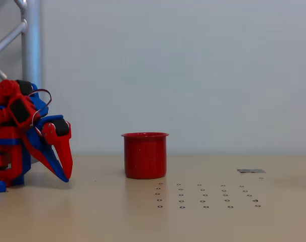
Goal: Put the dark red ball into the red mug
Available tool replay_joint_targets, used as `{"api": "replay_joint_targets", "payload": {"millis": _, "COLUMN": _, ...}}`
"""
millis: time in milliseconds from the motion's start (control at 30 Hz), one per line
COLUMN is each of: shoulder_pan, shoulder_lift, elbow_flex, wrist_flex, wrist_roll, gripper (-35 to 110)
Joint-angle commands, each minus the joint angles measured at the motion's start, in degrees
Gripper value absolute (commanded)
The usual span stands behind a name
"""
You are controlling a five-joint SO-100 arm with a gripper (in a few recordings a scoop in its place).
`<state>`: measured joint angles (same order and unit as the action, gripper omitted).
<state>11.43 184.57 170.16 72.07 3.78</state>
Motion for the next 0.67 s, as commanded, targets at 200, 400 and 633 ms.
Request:
{"api": "replay_joint_targets", "payload": {"millis": 200, "shoulder_pan": -2.37, "shoulder_lift": 4.22, "elbow_flex": 0.97, "wrist_flex": 0.18, "wrist_roll": -1.32, "gripper": -2}}
{"api": "replay_joint_targets", "payload": {"millis": 400, "shoulder_pan": -2.46, "shoulder_lift": 4.22, "elbow_flex": 0.97, "wrist_flex": 0.18, "wrist_roll": -1.32, "gripper": -2}}
{"api": "replay_joint_targets", "payload": {"millis": 633, "shoulder_pan": -4.04, "shoulder_lift": 4.22, "elbow_flex": 0.97, "wrist_flex": 0.18, "wrist_roll": -2.81, "gripper": -2}}
